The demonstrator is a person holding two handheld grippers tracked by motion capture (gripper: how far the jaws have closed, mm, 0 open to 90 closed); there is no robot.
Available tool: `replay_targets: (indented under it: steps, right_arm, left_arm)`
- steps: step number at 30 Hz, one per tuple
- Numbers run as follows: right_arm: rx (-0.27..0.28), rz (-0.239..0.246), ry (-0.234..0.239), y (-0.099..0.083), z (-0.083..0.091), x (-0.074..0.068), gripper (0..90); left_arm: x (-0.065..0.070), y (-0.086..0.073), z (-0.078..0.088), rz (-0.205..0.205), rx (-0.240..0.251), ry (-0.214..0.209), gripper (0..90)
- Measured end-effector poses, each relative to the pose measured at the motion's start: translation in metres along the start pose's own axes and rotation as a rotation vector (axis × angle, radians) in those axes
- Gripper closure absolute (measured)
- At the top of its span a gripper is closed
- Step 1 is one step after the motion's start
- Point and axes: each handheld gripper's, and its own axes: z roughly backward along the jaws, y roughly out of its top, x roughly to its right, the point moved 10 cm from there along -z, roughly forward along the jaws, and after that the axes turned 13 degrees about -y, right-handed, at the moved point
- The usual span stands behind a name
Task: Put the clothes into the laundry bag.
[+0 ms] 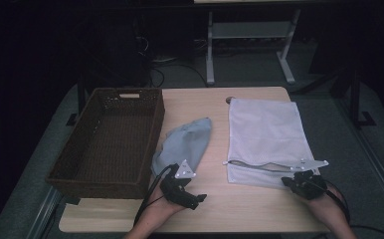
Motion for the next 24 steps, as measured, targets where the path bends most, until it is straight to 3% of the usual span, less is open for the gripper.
replay_targets:
  steps: [13,24]
  right_arm:
    - [0.016,0.056,0.040,0.007,0.000,-0.018,89.5]
    - [0.036,0.138,0.107,0.019,0.001,-0.053,89.5]
  left_arm:
    - [0.000,0.000,0.000,0.001,-0.001,-0.005,14.2]
    - [-0.001,-0.001,0.000,0.002,-0.004,-0.012,14.2]
